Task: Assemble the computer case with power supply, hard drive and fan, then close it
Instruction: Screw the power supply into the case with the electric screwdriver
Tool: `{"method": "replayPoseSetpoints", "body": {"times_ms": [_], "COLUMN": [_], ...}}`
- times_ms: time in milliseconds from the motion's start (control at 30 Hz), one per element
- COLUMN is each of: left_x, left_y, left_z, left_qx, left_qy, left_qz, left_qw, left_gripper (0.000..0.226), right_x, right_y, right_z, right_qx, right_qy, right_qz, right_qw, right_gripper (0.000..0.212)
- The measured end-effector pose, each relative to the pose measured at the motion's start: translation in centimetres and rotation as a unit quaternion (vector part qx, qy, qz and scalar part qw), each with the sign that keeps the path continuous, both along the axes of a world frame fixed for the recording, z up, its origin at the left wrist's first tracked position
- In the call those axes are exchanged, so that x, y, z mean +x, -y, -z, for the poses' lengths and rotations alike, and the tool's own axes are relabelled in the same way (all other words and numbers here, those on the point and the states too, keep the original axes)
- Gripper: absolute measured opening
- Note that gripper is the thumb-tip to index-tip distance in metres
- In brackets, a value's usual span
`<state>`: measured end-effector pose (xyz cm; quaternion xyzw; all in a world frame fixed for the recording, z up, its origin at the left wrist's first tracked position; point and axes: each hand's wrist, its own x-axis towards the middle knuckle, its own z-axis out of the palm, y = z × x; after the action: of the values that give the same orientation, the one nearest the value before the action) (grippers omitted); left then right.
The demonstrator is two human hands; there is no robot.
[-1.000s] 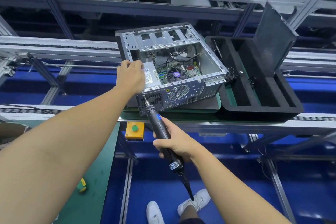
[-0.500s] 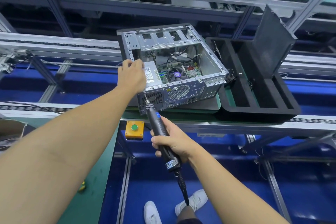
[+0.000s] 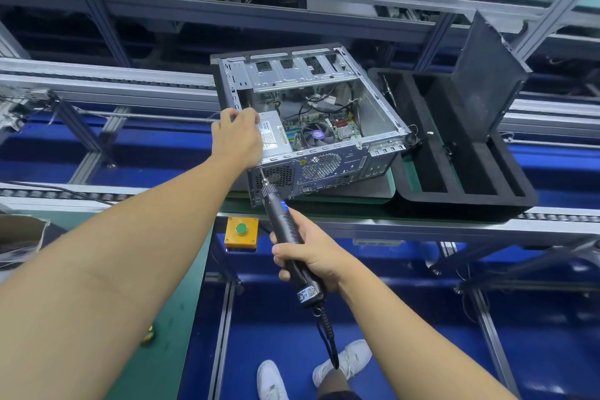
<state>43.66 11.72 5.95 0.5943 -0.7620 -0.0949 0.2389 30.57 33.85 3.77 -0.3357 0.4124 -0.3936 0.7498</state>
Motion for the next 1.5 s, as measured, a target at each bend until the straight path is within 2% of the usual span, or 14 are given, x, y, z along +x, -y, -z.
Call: {"method": "replayPoseSetpoints", "body": {"times_ms": [133, 167, 267, 333, 533, 633, 767, 900, 1000, 1167, 1267, 1367, 1433, 1500], "left_x": [0.0, 0.0, 0.1, 0.1, 0.1, 0.1, -0.2, -1.0, -2.9, -10.8, -17.4, -24.8, -29.2, -32.9], "left_y": [0.2, 0.2, 0.2, 0.3, 0.4, 0.4, 0.6, 0.5, 0.6, -0.3, -2.0, -3.1, -3.5, -3.8], "left_z": [0.1, 0.1, 0.2, 0.2, 0.3, 0.3, -0.1, -0.9, -1.9, -5.6, -7.2, -7.5, -7.4, -7.2], "left_qx": [0.004, 0.005, 0.008, 0.013, 0.014, 0.013, 0.02, 0.022, -0.023, -0.08, 0.057, 0.249, 0.387, 0.489], "left_qy": [0.004, 0.004, 0.003, -0.001, 0.003, 0.01, 0.043, 0.095, 0.102, 0.012, -0.103, -0.137, -0.157, -0.185], "left_qz": [0.002, 0.002, 0.001, 0.002, -0.001, 0.003, 0.002, 0.021, 0.077, 0.216, 0.286, 0.296, 0.292, 0.303], "left_qw": [1.0, 1.0, 1.0, 1.0, 1.0, 1.0, 0.999, 0.995, 0.991, 0.973, 0.951, 0.912, 0.86, 0.797], "left_gripper": [0.021, 0.021, 0.021, 0.022, 0.02, 0.02, 0.018, 0.033, 0.032, 0.02, 0.019, 0.025, 0.035, 0.043], "right_x": [-0.3, -0.4, -0.2, -0.4, -1.3, -1.9, -3.3, -6.2, -8.9, -14.0, -17.6, -21.8, -24.5, -27.4], "right_y": [0.2, 0.2, 0.2, 0.4, -0.1, -0.5, -0.7, -0.7, -0.7, 0.5, 1.6, 2.7, 3.6, 4.5], "right_z": [0.6, 0.7, 0.4, 0.1, 0.2, 0.1, -0.5, -1.1, -1.7, -2.7, -3.0, -2.9, -2.7, -2.7], "right_qx": [-0.042, -0.048, -0.032, -0.008, 0.008, 0.006, 0.0, -0.014, -0.024, -0.028, -0.012, 0.005, 0.019, 0.02], "right_qy": [-0.167, -0.188, -0.204, -0.177, -0.119, -0.064, -0.052, -0.021, 0.023, 0.062, 0.124, 0.136, 0.154, 0.18], "right_qz": [-0.017, -0.011, -0.015, -0.026, -0.062, -0.031, 0.032, 0.083, 0.133, 0.217, 0.256, 0.29, 0.301, 0.298], "right_qw": [0.985, 0.981, 0.978, 0.984, 0.991, 0.997, 0.998, 0.996, 0.991, 0.974, 0.959, 0.947, 0.941, 0.937], "right_gripper": [0.091, 0.091, 0.064, 0.054, 0.056, 0.06, 0.056, 0.062, 0.069, 0.039, 0.03, 0.039, 0.047, 0.04]}}
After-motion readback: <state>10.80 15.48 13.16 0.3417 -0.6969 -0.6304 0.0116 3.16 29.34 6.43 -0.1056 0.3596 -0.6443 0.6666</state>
